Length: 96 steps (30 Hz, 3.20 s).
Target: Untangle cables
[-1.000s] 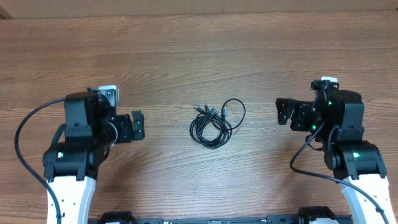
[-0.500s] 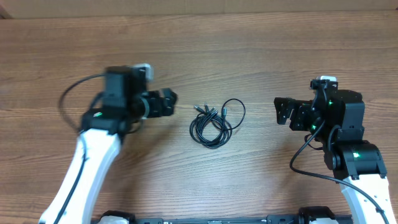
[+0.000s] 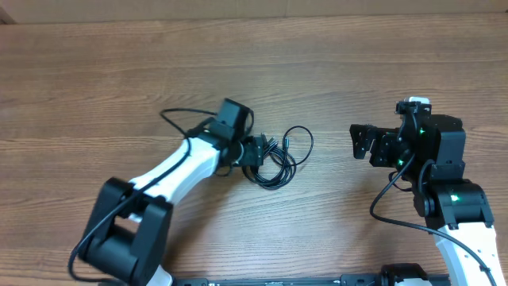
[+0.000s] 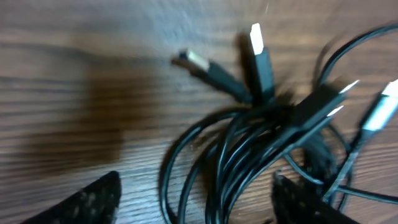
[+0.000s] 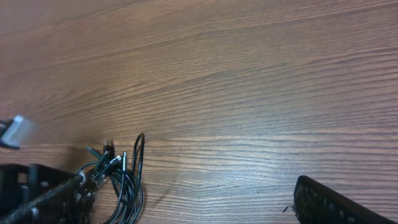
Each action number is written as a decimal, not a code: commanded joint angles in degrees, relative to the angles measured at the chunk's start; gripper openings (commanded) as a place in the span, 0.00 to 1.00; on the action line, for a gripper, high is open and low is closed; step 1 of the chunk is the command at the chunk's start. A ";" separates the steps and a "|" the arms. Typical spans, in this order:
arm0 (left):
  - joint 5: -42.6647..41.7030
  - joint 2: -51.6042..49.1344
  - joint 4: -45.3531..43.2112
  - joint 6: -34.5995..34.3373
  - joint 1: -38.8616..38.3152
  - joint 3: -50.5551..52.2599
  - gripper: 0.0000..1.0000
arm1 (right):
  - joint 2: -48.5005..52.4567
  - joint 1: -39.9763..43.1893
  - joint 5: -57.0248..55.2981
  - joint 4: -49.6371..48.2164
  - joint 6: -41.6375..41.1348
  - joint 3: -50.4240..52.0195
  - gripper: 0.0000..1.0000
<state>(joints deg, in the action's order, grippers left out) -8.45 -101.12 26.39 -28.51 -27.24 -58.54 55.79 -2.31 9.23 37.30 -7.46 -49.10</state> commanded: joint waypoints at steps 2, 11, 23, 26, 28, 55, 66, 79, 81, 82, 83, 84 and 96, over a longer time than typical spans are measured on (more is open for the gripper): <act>0.98 -2.49 -0.37 -1.99 -1.73 -1.09 0.69 | -0.15 -0.26 0.52 -0.39 -0.02 -1.81 1.00; -0.24 -1.73 -0.11 -1.64 -1.81 -1.88 0.04 | -0.09 -0.26 0.57 -0.39 -0.04 -1.81 1.00; -8.72 10.95 4.76 0.20 -2.10 -13.44 0.04 | 6.19 -0.26 17.51 -5.01 -0.07 -1.81 0.92; -12.57 12.76 4.55 0.22 -2.10 -13.49 0.04 | 9.09 -0.26 20.81 -6.91 -0.94 -1.81 0.90; -16.81 13.33 3.63 0.24 -2.10 -13.49 0.04 | 11.13 -0.26 22.38 -7.72 -2.45 -1.81 0.90; -45.42 13.66 -7.76 3.26 6.12 -13.62 0.04 | 24.55 -0.31 -3.87 -15.30 -16.92 -1.81 0.04; -56.96 13.66 -16.52 -2.54 5.53 -13.62 0.04 | 24.55 -0.33 36.06 -20.52 -6.97 -1.81 0.61; -61.77 13.66 -23.43 -12.72 5.03 -13.62 0.04 | 24.61 -0.33 20.48 -30.03 -8.39 -1.77 0.18; -62.18 13.66 -23.45 -12.87 5.01 -13.62 0.04 | 24.65 -0.33 16.35 -29.35 -11.08 -1.77 0.07; -62.12 13.66 -23.43 -12.74 5.03 -13.62 0.04 | 24.65 -0.33 14.53 -28.74 -11.72 -1.77 0.04; -62.10 13.66 -23.43 -12.24 5.16 -13.62 0.04 | 24.65 -0.33 12.31 -27.63 -12.81 -1.77 0.04; -61.70 13.66 -23.43 -11.37 5.38 -13.62 0.04 | 24.65 -0.31 10.25 -26.34 -14.03 -1.77 0.04; -13.38 13.27 1.51 4.55 6.60 -13.60 0.58 | 24.63 -0.33 35.56 -20.87 -10.47 -1.77 0.04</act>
<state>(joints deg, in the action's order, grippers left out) -40.25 -88.25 26.33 -27.79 -21.10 -71.42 80.31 -2.94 29.39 18.57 -19.25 -50.24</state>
